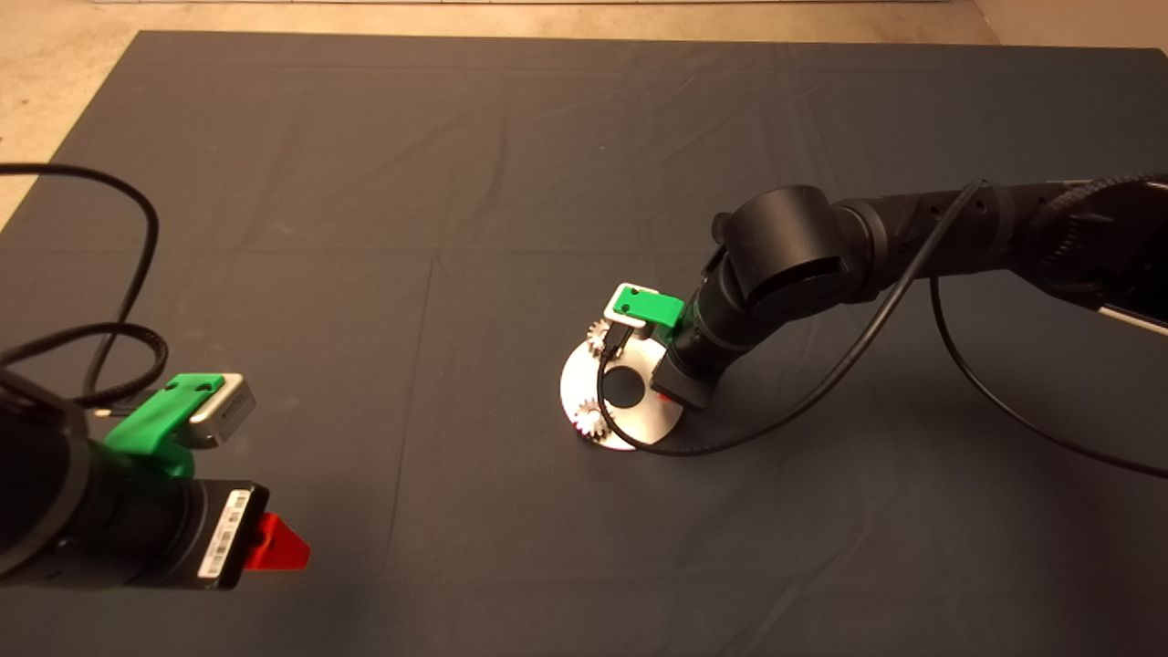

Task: Install three planetary gears onto the carrier pins

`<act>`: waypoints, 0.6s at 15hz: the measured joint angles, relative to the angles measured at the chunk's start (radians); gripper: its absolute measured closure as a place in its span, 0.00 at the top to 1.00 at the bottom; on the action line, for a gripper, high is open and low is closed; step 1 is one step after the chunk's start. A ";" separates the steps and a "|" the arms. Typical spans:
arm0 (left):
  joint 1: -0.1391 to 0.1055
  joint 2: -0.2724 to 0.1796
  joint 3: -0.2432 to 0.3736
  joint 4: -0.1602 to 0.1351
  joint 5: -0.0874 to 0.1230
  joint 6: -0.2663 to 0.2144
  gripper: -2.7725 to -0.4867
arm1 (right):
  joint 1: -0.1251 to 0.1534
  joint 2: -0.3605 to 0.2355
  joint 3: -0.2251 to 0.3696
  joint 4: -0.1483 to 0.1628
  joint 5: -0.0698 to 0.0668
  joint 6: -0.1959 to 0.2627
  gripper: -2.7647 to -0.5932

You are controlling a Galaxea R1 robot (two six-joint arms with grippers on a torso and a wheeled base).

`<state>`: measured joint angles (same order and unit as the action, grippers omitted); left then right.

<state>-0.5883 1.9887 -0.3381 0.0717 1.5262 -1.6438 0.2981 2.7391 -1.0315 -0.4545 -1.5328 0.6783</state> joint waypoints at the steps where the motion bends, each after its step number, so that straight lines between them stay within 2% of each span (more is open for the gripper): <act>1: 0.000 0.000 0.000 0.000 0.000 0.000 0.74 | -0.001 0.000 0.000 0.001 0.000 0.000 0.22; 9: 0.000 0.000 0.000 0.000 0.000 0.000 0.74 | -0.005 0.000 0.000 0.002 -0.001 -0.003 0.22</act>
<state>-0.5883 1.9890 -0.3381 0.0715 1.5264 -1.6438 0.2934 2.7394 -1.0313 -0.4521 -1.5336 0.6757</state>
